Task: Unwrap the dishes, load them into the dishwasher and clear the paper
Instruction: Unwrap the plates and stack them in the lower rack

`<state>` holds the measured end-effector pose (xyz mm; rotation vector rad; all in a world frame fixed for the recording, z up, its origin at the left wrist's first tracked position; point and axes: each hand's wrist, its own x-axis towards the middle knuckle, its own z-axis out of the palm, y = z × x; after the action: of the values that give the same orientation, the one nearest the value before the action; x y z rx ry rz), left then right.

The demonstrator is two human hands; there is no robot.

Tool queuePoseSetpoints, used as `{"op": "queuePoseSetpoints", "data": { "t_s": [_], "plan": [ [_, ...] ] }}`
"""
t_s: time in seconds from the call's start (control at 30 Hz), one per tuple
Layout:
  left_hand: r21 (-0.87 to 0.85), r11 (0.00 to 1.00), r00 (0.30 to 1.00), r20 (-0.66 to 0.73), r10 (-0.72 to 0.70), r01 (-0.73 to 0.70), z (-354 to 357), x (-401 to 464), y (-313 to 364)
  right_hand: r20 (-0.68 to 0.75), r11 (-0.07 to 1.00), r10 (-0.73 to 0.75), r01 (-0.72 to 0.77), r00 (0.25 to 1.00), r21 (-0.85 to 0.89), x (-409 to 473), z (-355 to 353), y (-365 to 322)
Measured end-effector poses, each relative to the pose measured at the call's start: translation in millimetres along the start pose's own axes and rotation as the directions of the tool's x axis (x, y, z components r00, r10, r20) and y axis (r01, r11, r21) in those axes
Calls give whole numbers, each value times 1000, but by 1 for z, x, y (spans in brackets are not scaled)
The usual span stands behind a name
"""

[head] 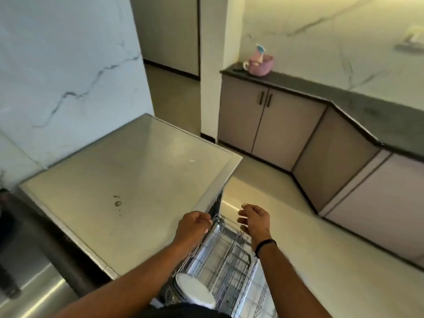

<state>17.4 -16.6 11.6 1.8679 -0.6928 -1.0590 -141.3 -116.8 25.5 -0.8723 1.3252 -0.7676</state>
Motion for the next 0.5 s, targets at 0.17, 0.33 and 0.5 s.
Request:
{"op": "queuePoseSetpoints", "data": {
  "t_s": [0.17, 0.33, 0.5],
  "plan": [
    [-151, 987, 980, -198, 20, -50, -25, -8, 32, 161, 996, -92, 94, 983, -4, -4, 34, -47],
    [-283, 953, 912, -410, -24, -102, -70, -35, 33, 403, 987, -91, 137, 911, -88, -23, 97, -55],
    [-354, 923, 770, -628, -113, -153, -122, -87, -3, 638, 968, -23, 178, 770, -180, -67, 168, -29]
  ]
}}
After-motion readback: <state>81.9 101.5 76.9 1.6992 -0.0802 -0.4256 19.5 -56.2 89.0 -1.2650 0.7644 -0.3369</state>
